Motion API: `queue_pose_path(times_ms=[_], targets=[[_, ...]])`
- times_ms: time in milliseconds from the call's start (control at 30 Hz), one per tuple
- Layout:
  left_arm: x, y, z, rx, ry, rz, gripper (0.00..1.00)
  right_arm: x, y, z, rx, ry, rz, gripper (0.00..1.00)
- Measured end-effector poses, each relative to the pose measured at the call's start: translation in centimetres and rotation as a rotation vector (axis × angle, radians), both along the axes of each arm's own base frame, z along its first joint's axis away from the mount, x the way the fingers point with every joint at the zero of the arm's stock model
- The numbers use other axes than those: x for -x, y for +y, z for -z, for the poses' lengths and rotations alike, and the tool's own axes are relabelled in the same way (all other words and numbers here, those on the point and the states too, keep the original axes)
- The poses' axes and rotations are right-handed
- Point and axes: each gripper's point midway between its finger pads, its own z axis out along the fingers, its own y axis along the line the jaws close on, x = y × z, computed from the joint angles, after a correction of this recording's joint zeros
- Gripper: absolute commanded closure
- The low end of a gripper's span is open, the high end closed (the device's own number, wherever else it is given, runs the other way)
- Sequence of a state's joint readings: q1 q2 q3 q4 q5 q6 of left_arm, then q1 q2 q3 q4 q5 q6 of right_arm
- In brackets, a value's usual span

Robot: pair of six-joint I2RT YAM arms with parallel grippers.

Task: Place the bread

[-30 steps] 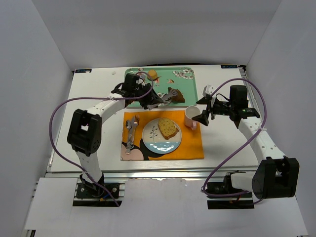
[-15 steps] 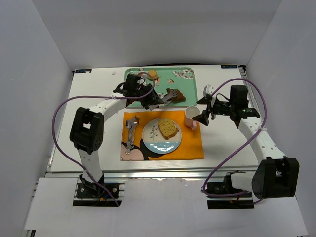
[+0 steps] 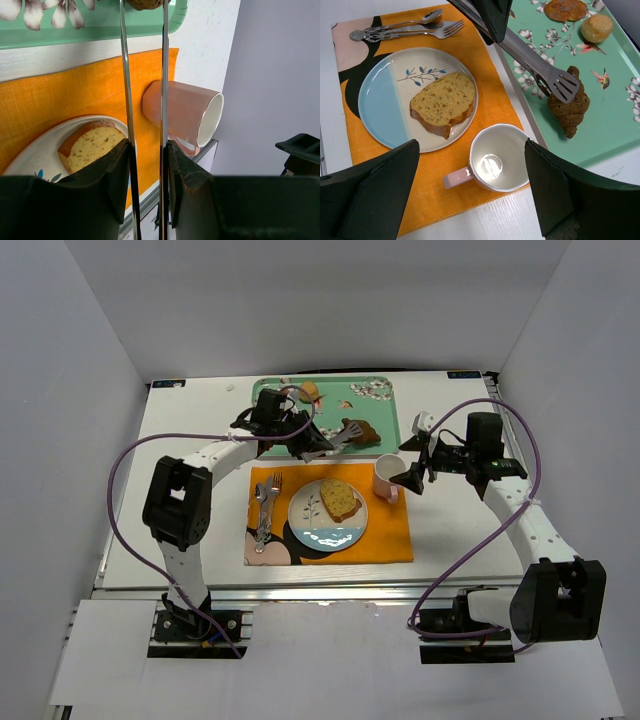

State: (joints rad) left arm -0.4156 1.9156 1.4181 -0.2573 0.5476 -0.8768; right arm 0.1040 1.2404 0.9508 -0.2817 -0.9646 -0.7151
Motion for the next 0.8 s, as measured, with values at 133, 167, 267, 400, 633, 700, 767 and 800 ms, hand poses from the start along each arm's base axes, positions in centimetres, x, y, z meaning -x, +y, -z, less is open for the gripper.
queue_pose_path(times_ms=[133, 167, 267, 400, 633, 700, 767, 800], targets=[[0.1, 0.1, -0.3, 0.002, -0.006, -0.001, 1.00, -0.1, -0.2, -0.1, 0.000, -0.002, 0.006, 0.11], [0.2, 0.1, -0.5, 0.003, -0.008, -0.001, 1.00, -0.1, -0.2, -0.1, 0.000, -0.003, 0.006, 0.11], [0.7, 0.4, -2.1, 0.010, -0.039, -0.002, 1.00, -0.1, -0.3, -0.2, -0.001, -0.007, 0.008, 0.11], [2.8, 1.5, -5.2, 0.020, -0.086, -0.005, 1.00, 0.0, -0.3, -0.3, -0.003, -0.008, 0.007, 0.11], [9.3, 4.7, -8.7, 0.009, -0.115, -0.015, 1.00, 0.0, -0.3, -0.3, -0.003, -0.014, 0.002, 0.11], [11.5, 5.7, -8.8, -0.003, -0.097, -0.017, 1.00, 0.0, -0.3, -0.3, -0.003, -0.016, -0.001, 0.11], [13.5, 6.7, -8.8, -0.012, -0.079, -0.020, 1.00, 0.1, -0.2, -0.2, -0.003, -0.016, -0.006, 0.11], [14.6, 7.2, -8.7, -0.018, -0.067, -0.022, 1.00, 0.2, -0.2, 0.0, -0.002, -0.016, -0.008, 0.11]])
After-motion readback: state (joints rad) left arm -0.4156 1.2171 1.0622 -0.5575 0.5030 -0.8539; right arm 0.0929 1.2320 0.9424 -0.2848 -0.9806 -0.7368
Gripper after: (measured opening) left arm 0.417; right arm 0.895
